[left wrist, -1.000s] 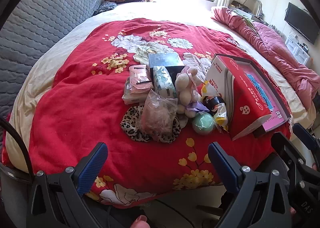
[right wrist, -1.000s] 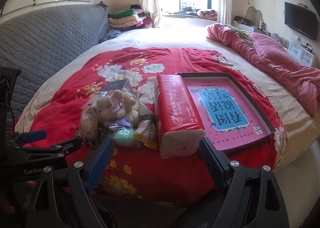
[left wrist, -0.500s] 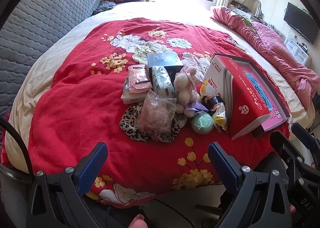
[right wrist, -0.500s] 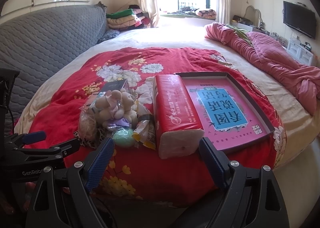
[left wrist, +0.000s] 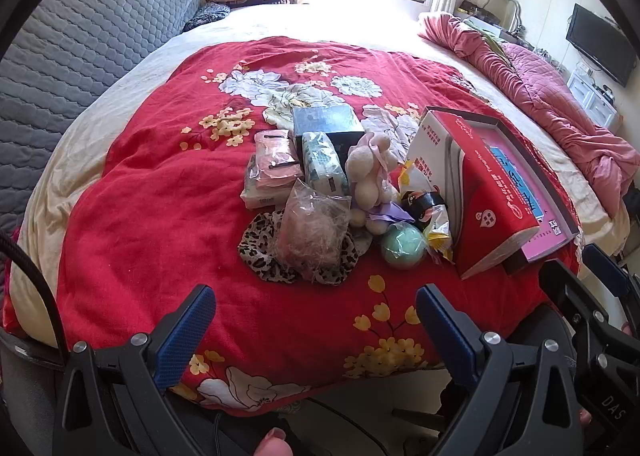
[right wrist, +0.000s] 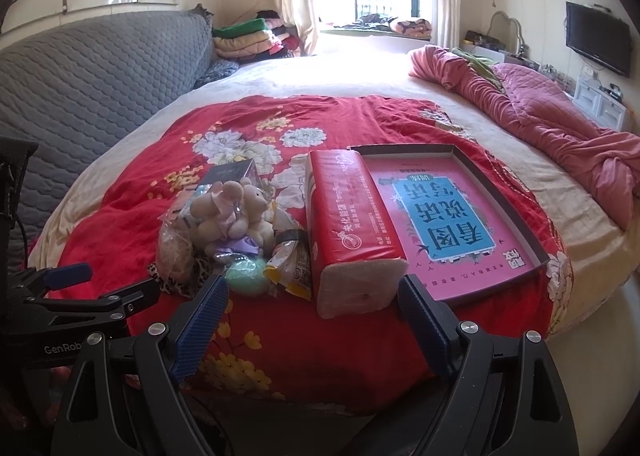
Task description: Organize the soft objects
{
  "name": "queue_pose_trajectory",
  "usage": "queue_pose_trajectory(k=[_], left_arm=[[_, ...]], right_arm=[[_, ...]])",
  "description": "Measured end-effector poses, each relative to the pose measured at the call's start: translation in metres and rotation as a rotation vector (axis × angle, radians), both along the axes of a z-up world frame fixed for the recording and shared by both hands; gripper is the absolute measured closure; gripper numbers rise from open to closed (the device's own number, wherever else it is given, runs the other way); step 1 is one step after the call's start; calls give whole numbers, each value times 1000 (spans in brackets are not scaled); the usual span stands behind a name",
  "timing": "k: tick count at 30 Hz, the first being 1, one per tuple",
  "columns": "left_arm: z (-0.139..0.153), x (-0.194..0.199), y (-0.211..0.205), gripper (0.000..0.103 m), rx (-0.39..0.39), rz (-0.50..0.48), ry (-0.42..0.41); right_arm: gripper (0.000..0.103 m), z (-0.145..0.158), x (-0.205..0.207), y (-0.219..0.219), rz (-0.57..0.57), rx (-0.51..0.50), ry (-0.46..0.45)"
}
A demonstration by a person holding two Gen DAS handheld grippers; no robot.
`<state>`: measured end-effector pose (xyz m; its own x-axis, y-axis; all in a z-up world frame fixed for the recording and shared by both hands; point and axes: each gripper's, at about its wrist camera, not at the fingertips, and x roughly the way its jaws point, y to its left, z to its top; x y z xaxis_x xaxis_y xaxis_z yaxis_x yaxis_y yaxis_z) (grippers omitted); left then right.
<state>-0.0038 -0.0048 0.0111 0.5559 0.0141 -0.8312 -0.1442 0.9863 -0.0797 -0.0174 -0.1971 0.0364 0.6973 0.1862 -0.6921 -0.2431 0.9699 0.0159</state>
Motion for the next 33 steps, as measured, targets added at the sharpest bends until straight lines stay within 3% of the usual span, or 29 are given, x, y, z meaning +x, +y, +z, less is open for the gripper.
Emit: queue_pose_trajectory(k=[25, 33], left_arm=[[-2, 0, 2, 2, -1, 6, 0], [-13, 3, 25, 2, -64, 40, 24]], right_arm=[[16, 1, 0, 2, 2, -10, -5], [16, 0, -1, 7, 32, -30, -20]])
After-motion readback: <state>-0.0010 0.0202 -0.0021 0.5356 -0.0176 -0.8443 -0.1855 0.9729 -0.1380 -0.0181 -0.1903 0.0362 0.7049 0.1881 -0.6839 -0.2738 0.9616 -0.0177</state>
